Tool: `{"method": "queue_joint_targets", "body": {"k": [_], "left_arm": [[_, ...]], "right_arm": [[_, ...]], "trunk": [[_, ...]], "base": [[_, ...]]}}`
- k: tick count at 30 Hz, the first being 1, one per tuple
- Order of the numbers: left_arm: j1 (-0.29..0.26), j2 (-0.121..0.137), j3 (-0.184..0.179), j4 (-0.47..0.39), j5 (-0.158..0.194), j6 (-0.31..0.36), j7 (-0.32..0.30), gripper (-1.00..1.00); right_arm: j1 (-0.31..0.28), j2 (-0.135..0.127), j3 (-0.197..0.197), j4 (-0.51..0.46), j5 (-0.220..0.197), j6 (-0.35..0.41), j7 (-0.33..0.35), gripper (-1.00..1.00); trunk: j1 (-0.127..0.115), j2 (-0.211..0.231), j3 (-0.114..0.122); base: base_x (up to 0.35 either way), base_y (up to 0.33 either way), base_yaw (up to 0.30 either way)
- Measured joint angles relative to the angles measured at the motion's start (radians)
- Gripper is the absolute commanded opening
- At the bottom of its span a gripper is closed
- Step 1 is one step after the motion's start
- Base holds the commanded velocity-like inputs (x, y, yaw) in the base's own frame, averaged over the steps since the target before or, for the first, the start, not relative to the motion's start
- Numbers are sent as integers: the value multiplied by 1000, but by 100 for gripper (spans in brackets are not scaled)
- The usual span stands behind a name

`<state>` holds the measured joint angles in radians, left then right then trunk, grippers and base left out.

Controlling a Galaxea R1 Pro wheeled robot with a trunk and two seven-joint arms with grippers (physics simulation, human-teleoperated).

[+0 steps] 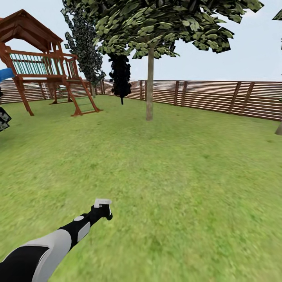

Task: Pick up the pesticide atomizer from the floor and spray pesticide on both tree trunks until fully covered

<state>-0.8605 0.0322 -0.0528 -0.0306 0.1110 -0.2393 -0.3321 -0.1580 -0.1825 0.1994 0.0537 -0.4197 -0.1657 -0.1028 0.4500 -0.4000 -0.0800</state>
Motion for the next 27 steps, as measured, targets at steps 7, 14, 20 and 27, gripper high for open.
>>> {"method": "queue_joint_targets", "body": {"k": [7,14,20,27], "left_arm": [[0,0,0,0,0,0,0,-100],[0,0,0,0,0,0,0,-100],[0,0,0,0,0,0,-1,-100],[0,-2,0,0,-1,0,0,-100]], "right_arm": [[0,0,0,0,0,0,0,100],[0,0,0,0,-1,0,0,100],[0,0,0,0,0,0,0,100],[0,0,0,0,0,0,0,100]], "trunk": [[0,0,0],[0,0,0],[0,0,0],[0,0,0]], "base": [[350,0,0],[350,0,0],[350,0,0],[350,0,0]]}}
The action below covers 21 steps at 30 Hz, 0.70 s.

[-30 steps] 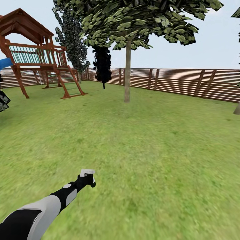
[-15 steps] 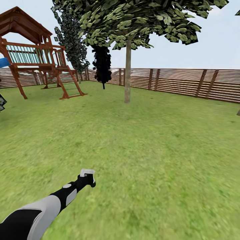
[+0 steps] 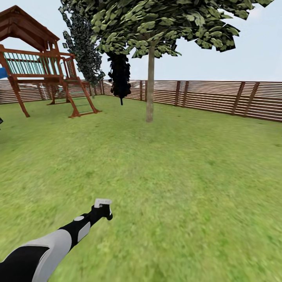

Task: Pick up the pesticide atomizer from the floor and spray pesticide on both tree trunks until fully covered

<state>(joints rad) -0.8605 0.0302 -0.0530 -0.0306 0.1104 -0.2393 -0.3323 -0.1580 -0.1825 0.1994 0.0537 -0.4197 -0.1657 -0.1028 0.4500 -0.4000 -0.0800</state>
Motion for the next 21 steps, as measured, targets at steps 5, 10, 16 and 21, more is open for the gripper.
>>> {"method": "queue_joint_targets", "body": {"k": [5,10,16,21], "left_arm": [[0,-1,0,0,0,0,-1,-100],[0,-1,0,0,0,0,-1,-100],[0,-1,0,0,0,-1,-1,-100],[0,0,0,0,0,0,-1,-100]], "right_arm": [[0,0,0,0,0,0,0,100],[0,0,0,0,0,0,0,100],[0,0,0,0,0,0,0,100],[0,0,0,0,0,0,0,100]], "trunk": [[0,0,0],[0,0,0],[0,0,0],[0,0,0]], "base": [[350,0,0],[350,0,0],[350,0,0],[350,0,0]]}}
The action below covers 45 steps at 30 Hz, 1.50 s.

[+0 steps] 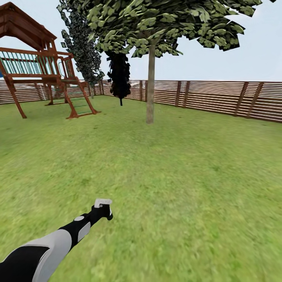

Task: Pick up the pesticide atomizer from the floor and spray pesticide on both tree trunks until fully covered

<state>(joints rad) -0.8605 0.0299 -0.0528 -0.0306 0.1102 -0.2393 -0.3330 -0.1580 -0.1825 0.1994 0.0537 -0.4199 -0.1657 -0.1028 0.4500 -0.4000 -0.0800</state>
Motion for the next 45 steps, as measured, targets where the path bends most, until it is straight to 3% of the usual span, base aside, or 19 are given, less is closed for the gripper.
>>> {"method": "queue_joint_targets", "body": {"k": [45], "left_arm": [[0,-1,0,2,2,0,0,-100]], "right_arm": [[0,0,0,0,0,0,0,100]], "trunk": [[0,0,0]], "base": [[350,0,0]]}}
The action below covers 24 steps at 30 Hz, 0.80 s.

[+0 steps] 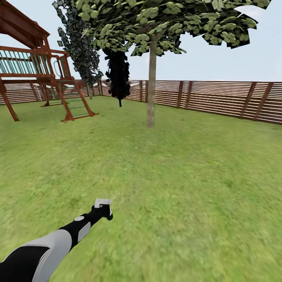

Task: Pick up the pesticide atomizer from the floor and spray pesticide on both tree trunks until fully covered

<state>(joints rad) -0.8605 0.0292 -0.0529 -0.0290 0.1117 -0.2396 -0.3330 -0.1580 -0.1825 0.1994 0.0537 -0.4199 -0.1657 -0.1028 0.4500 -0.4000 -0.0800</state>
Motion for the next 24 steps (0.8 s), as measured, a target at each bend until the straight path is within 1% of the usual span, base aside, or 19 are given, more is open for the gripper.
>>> {"method": "queue_joint_targets", "body": {"k": [24], "left_arm": [[7,1,0,-2,-1,-1,-1,-100]], "right_arm": [[0,0,0,0,0,0,0,100]], "trunk": [[0,0,0]], "base": [[350,0,0]]}}
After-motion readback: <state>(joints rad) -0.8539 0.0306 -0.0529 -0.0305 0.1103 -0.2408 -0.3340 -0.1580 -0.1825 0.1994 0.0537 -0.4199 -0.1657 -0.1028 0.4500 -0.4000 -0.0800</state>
